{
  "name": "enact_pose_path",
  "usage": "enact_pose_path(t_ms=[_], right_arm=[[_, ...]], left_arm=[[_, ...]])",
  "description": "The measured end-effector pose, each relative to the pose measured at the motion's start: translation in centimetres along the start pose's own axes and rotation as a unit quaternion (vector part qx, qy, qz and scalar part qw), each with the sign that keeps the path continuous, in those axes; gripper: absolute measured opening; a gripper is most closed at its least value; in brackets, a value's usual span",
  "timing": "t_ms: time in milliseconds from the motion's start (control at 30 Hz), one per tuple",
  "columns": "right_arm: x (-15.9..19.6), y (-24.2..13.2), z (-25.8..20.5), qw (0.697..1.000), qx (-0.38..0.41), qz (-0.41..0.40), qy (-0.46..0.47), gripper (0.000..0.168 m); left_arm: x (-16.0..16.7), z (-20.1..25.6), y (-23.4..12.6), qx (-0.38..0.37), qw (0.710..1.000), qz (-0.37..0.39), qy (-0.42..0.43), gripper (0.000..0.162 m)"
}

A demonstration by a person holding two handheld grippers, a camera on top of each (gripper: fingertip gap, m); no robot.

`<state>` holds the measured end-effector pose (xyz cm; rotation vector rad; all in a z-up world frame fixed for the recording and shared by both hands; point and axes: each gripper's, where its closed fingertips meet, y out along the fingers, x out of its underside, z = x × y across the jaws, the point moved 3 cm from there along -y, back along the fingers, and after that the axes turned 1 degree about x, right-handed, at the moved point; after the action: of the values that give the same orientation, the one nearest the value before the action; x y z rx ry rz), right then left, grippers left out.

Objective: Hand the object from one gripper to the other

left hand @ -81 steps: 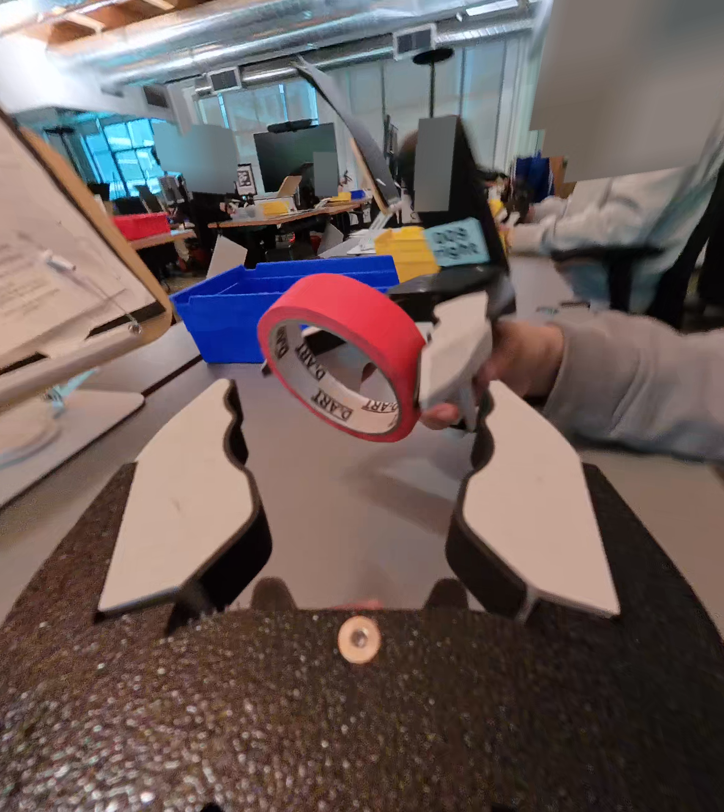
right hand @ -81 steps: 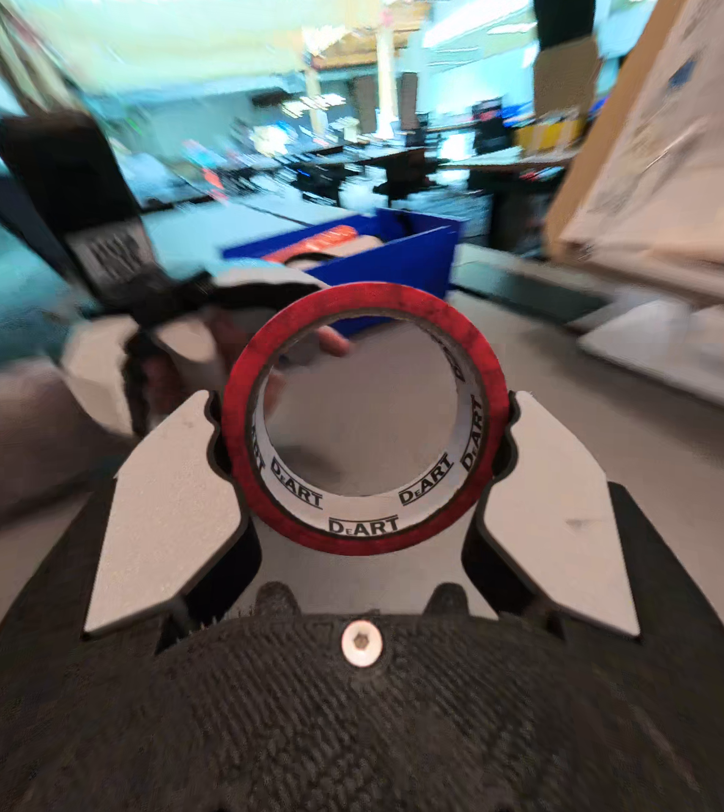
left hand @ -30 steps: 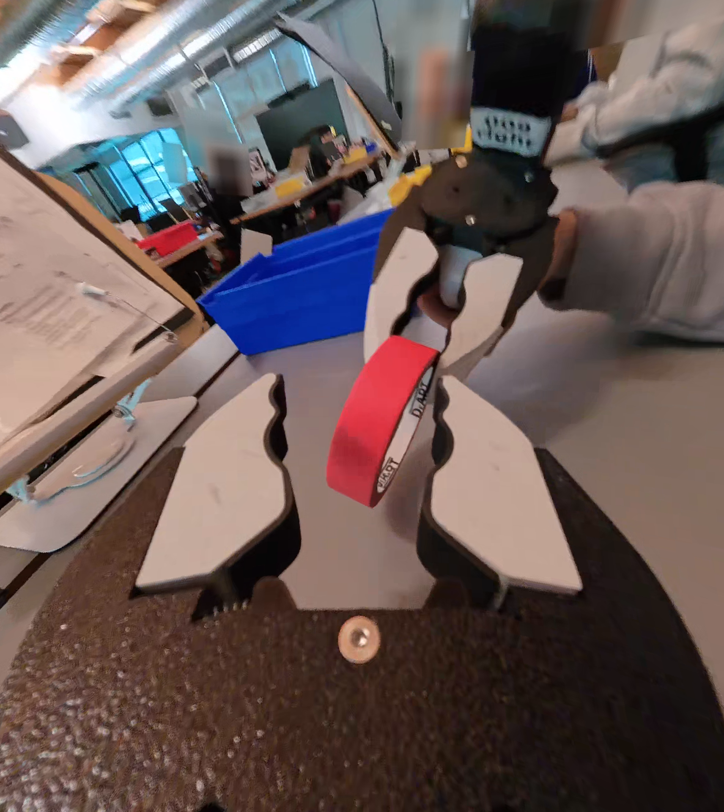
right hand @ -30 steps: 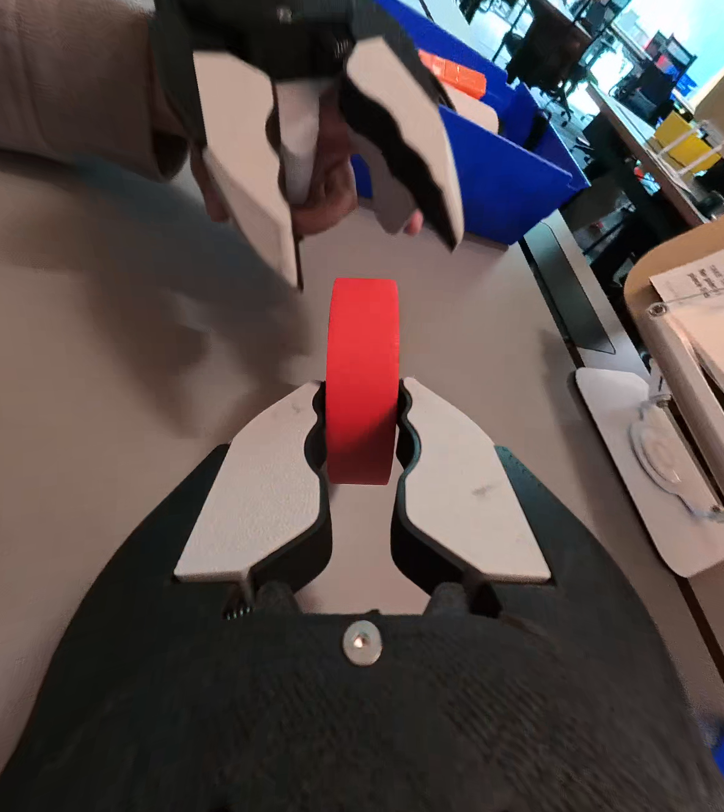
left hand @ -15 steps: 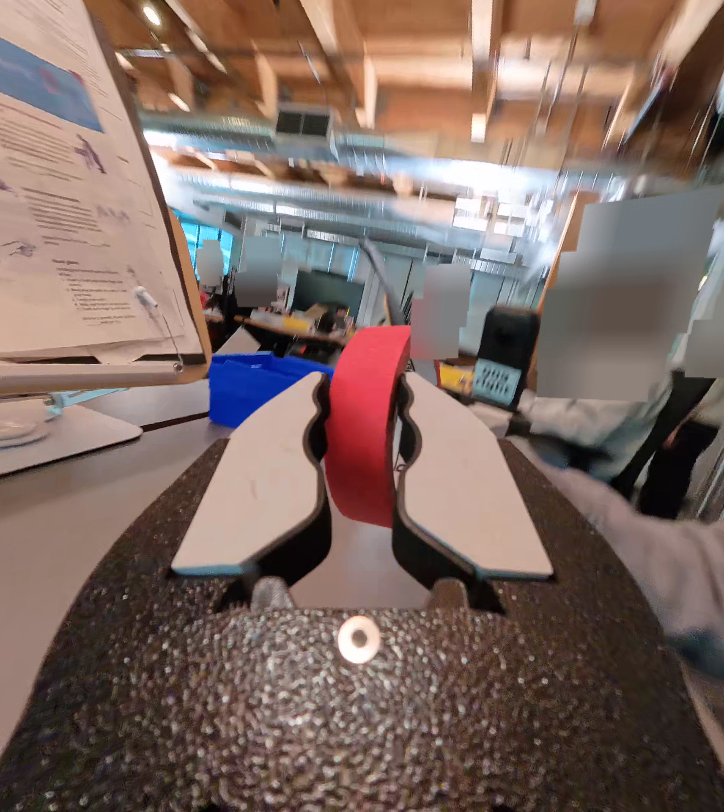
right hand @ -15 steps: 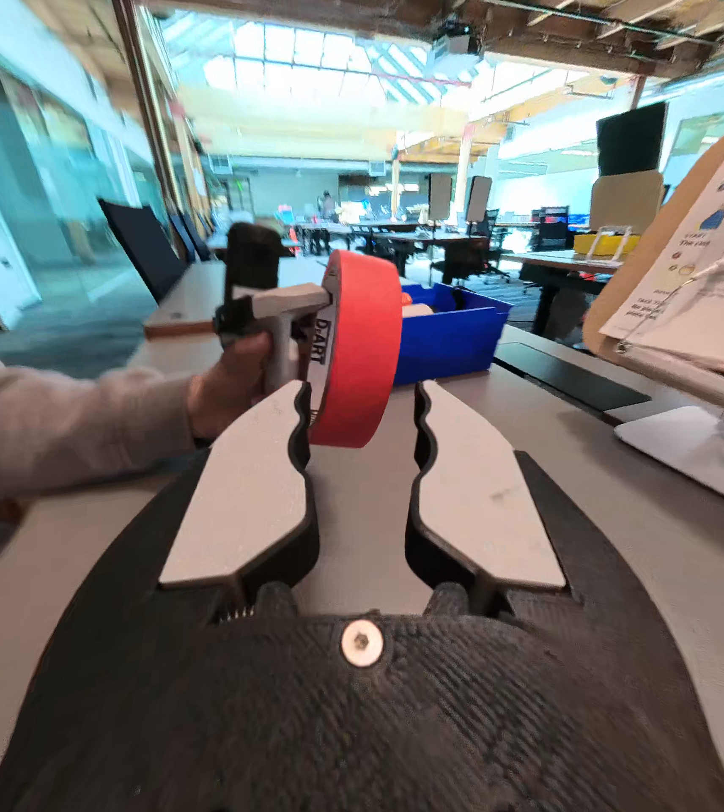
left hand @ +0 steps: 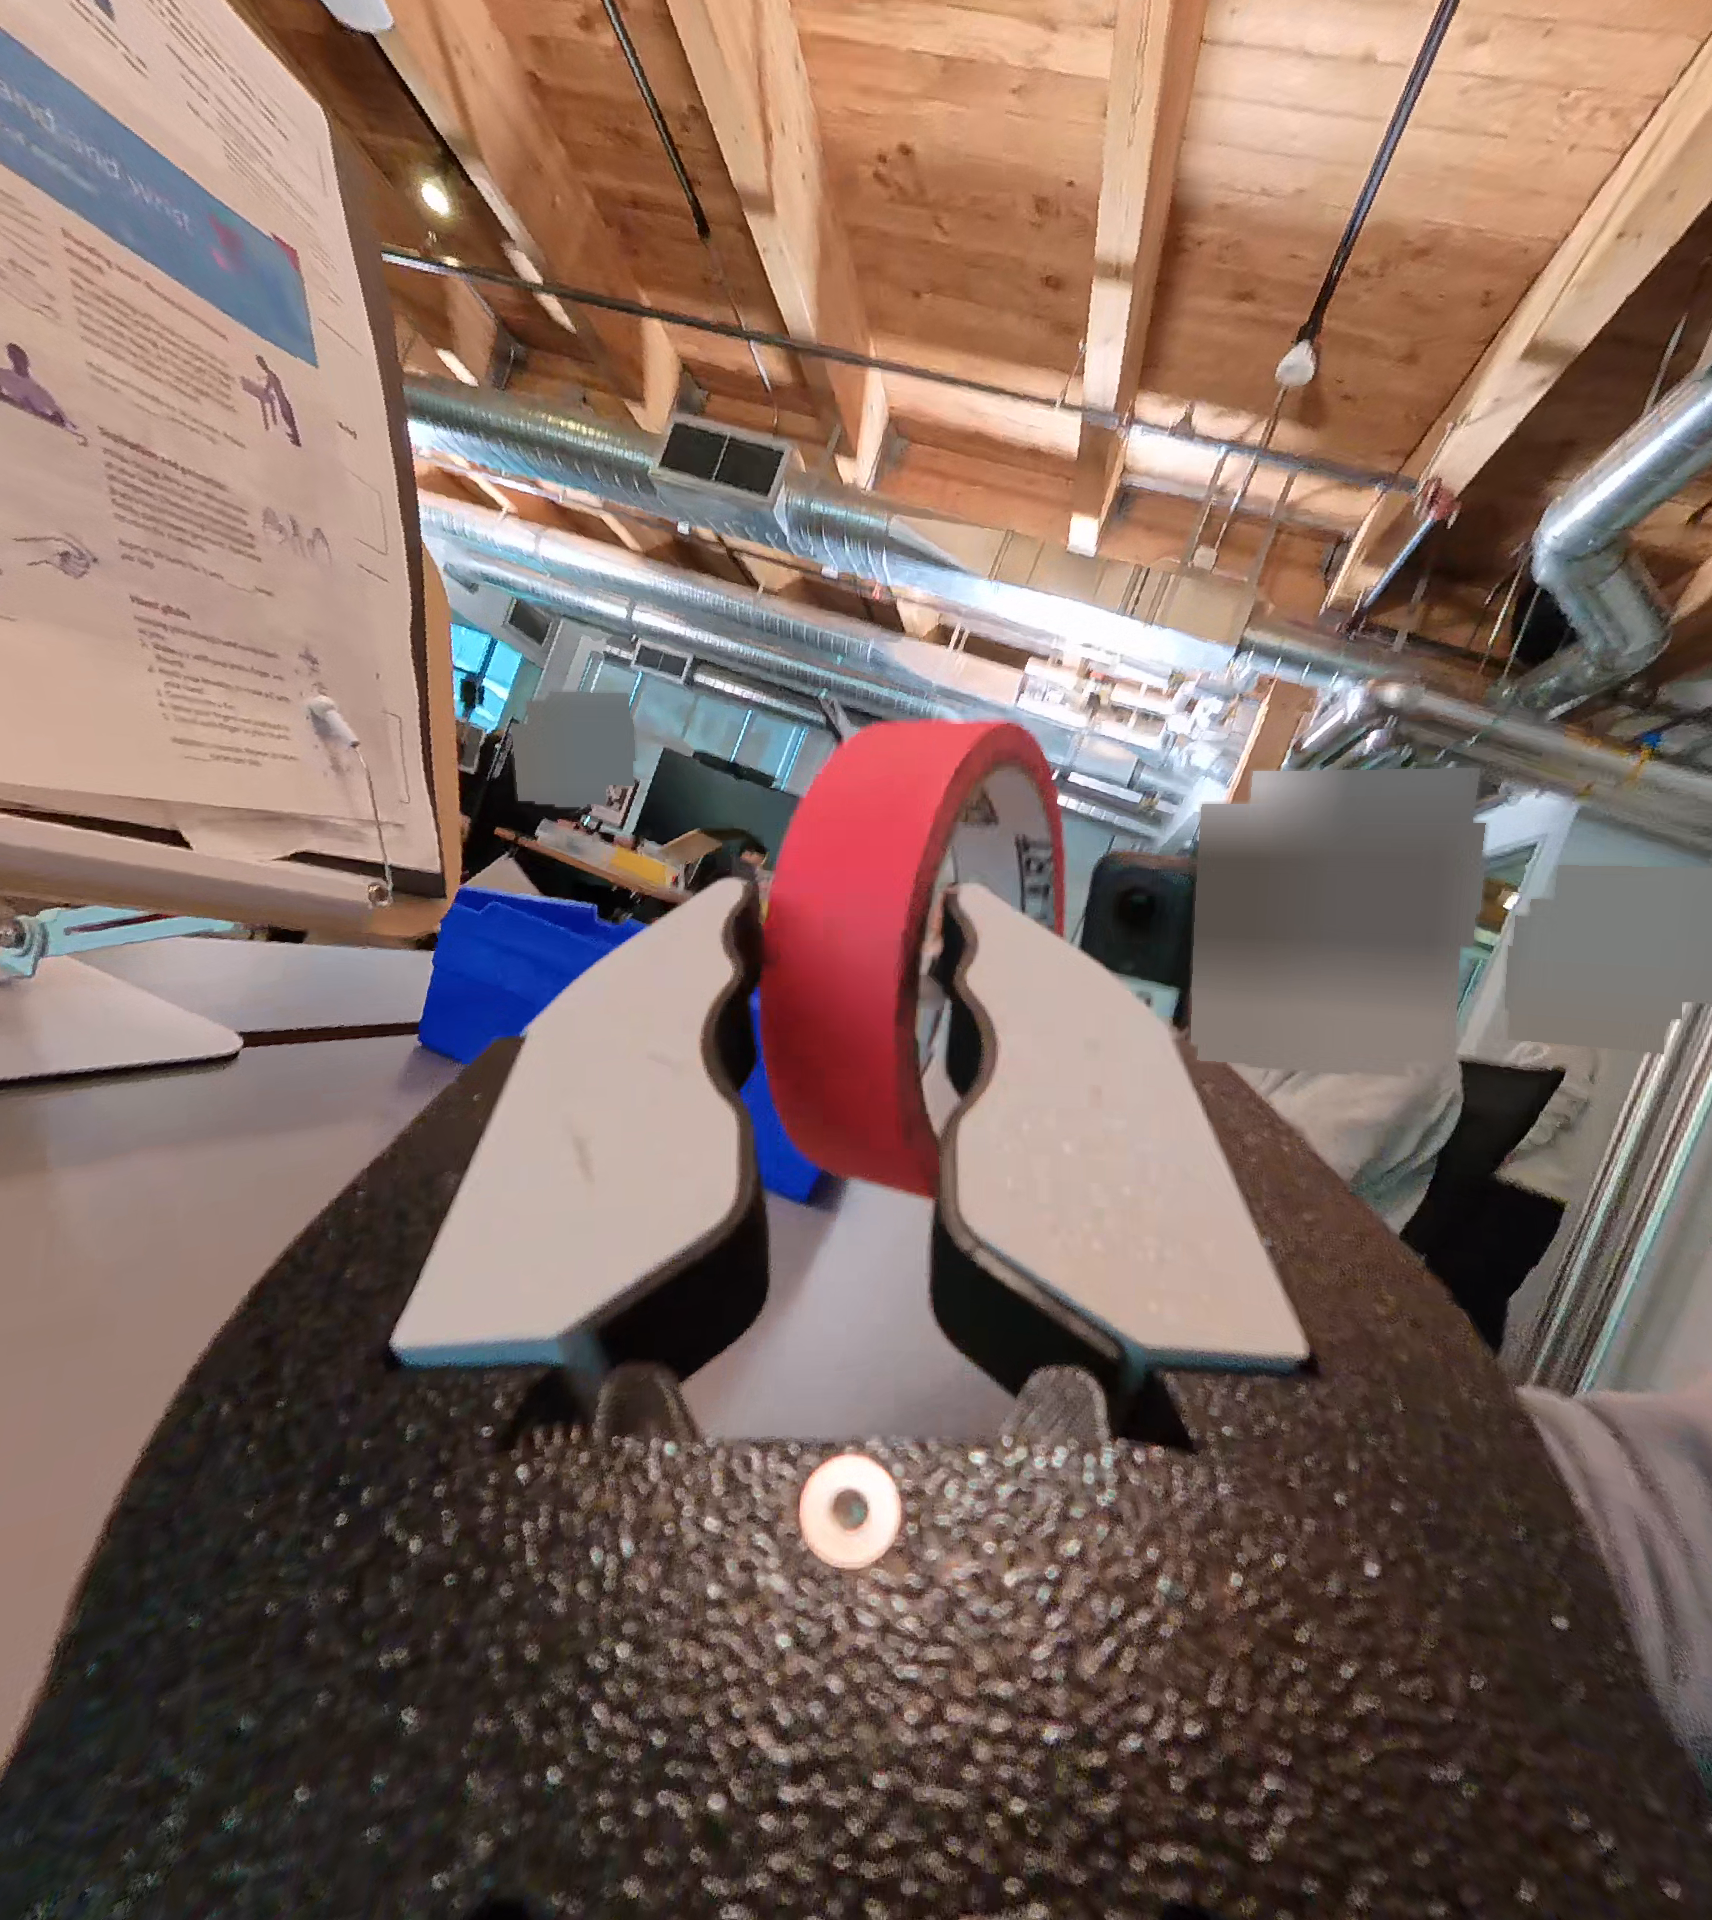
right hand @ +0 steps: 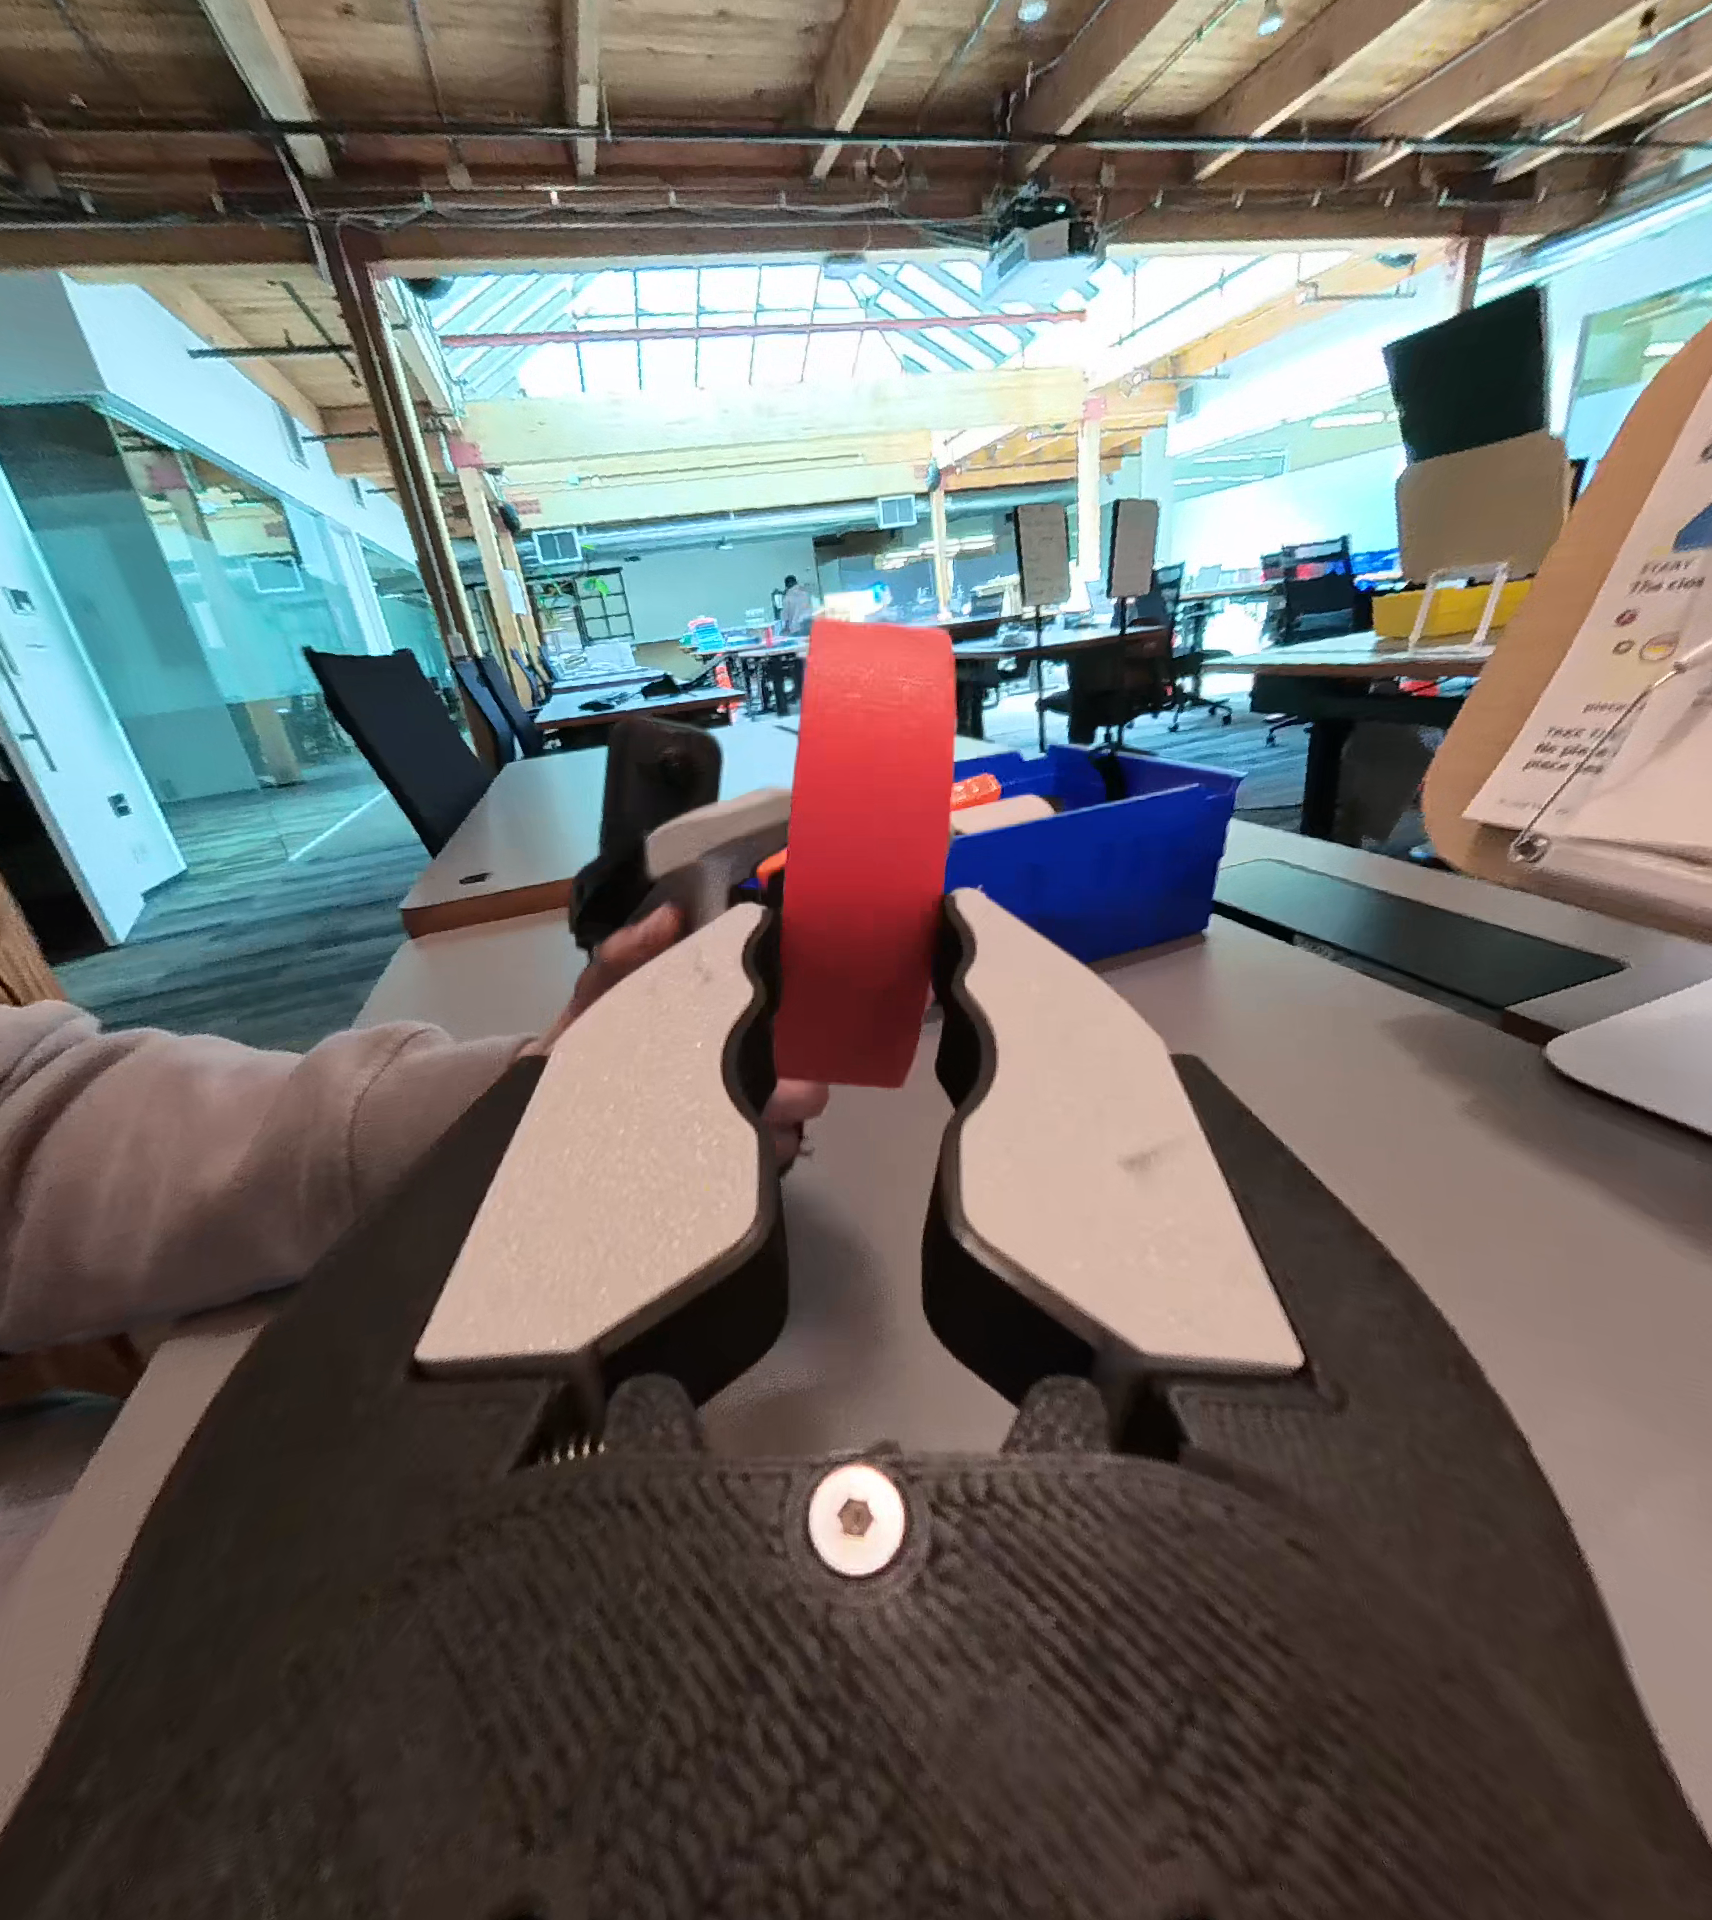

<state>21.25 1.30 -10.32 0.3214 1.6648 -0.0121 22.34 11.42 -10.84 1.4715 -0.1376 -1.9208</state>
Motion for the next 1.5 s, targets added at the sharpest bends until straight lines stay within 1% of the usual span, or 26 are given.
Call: enact_pose_path(t_ms=[67, 100, 133, 167, 267, 300, 333, 367, 433, 467, 533, 633, 667, 700, 733, 800, 867, 1000, 1033, 1100, 1167, 1267, 1367, 1400, 1467, 1500], right_arm=[[-1.0, -0.8, 0.6, 0.999, 0.029, 0.01, -0.025, 0.028], [-1.8, -1.4, 0.9, 0.998, 0.045, 0.021, -0.039, 0.028], [-2.8, -2.3, 1.5, 0.996, 0.068, 0.033, -0.056, 0.028], [-3.9, -3.5, 2.3, 0.99, 0.109, 0.041, -0.081, 0.028], [-7.5, -8.4, 5.4, 0.952, 0.26, 0.034, -0.158, 0.028], [-8.7, -10.5, 6.6, 0.929, 0.317, 0.018, -0.189, 0.028], [-9.7, -12.6, 8.0, 0.9, 0.375, -0.011, -0.222, 0.028], [-10.4, -14.6, 9.8, 0.87, 0.424, -0.061, -0.246, 0.028], [-10.8, -18.1, 13.9, 0.813, 0.492, -0.158, -0.267, 0.028], [-10.5, -19.5, 16.2, 0.787, 0.514, -0.209, -0.269, 0.028], [-9.0, -21.7, 20.7, 0.737, 0.531, -0.313, -0.278, 0.029], [-5.6, -23.6, 25.7, 0.664, 0.516, -0.455, -0.293, 0.029], [-4.8, -23.9, 26.9, 0.639, 0.514, -0.485, -0.302, 0.029], [-4.0, -24.1, 27.9, 0.621, 0.509, -0.51, -0.308, 0.029], [-3.2, -24.2, 28.7, 0.612, 0.504, -0.528, -0.305, 0.029], [-1.5, -24.3, 30.0, 0.603, 0.497, -0.548, -0.299, 0.029], [0.1, -24.1, 30.5, 0.601, 0.488, -0.563, -0.288, 0.029], [1.8, -22.8, 30.7, 0.582, 0.468, -0.579, -0.327, 0.029], [2.1, -22.5, 30.6, 0.584, 0.461, -0.581, -0.33, 0.029], [3.6, -22.0, 30.3, 0.612, 0.429, -0.594, -0.297, 0.03], [4.9, -22.4, 30.3, 0.62, 0.421, -0.614, -0.25, 0.031], [5.4, -22.5, 30.3, 0.64, 0.434, -0.594, -0.222, 0.03], [5.3, -22.4, 30.3, 0.634, 0.439, -0.598, -0.219, 0.03], [5.2, -22.4, 30.2, 0.636, 0.442, -0.596, -0.212, 0.032], [4.3, -22.2, 30.3, 0.652, 0.46, -0.568, -0.2, 0.048], [3.1, -22.0, 30.3, 0.662, 0.476, -0.544, -0.199, 0.053]], left_arm=[[0.7, -0.2, 0.2, -0.023, 0.999, -0.018, 0.03, 0.057], [1.0, -0.2, 0.2, -0.029, 0.998, -0.03, 0.047, 0.066], [1.2, -0.2, 0.3, -0.033, 0.996, -0.043, 0.064, 0.07], [1.5, -0.1, 0.3, -0.036, 0.995, -0.056, 0.078, 0.072], [2.1, 0.2, 0.4, -0.033, 0.991, -0.08, 0.105, 0.07], [2.3, 0.3, 0.5, -0.032, 0.99, -0.084, 0.111, 0.069], [2.5, 0.4, 0.5, -0.03, 0.989, -0.087, 0.116, 0.066], [2.6, 0.4, 0.5, -0.029, 0.988, -0.091, 0.119, 0.065], [2.8, 0.4, 0.6, -0.03, 0.988, -0.094, 0.119, 0.063], [2.8, 0.4, 0.6, -0.03, 0.988, -0.094, 0.117, 0.063], [2.8, 0.3, 0.6, -0.029, 0.989, -0.093, 0.113, 0.061], [2.6, 0.1, 0.5, -0.03, 0.99, -0.089, 0.109, 0.058], [2.6, 0.1, 0.4, -0.031, 0.99, -0.087, 0.109, 0.058], [2.5, 0.1, 0.4, -0.031, 0.99, -0.086, 0.109, 0.057], [2.5, 0.0, 0.4, -0.03, 0.99, -0.086, 0.109, 0.056], [2.7, 0.0, 0.4, -0.029, 0.99, -0.088, 0.107, 0.056], [2.9, 0.0, 0.4, -0.029, 0.99, -0.09, 0.108, 0.056], [2.9, 0.2, 0.5, -0.023, 0.99, -0.092, 0.105, 0.056], [2.9, 0.3, 0.5, -0.023, 0.99, -0.091, 0.105, 0.056], [2.8, 0.3, 0.5, -0.023, 0.991, -0.088, 0.103, 0.056], [2.6, 0.3, 0.5, -0.024, 0.991, -0.083, 0.1, 0.056], [2.2, 0.4, 0.4, -0.024, 0.992, -0.077, 0.102, 0.056], [1.7, 0.5, 0.4, -0.022, 0.992, -0.069, 0.103, 0.056], [1.5, 0.5, 0.3, -0.023, 0.992, -0.066, 0.103, 0.056], [1.3, 0.5, 0.3, -0.024, 0.992, -0.062, 0.104, 0.056], [1.2, 0.5, 0.2, -0.025, 0.992, -0.062, 0.107, 0.056]])
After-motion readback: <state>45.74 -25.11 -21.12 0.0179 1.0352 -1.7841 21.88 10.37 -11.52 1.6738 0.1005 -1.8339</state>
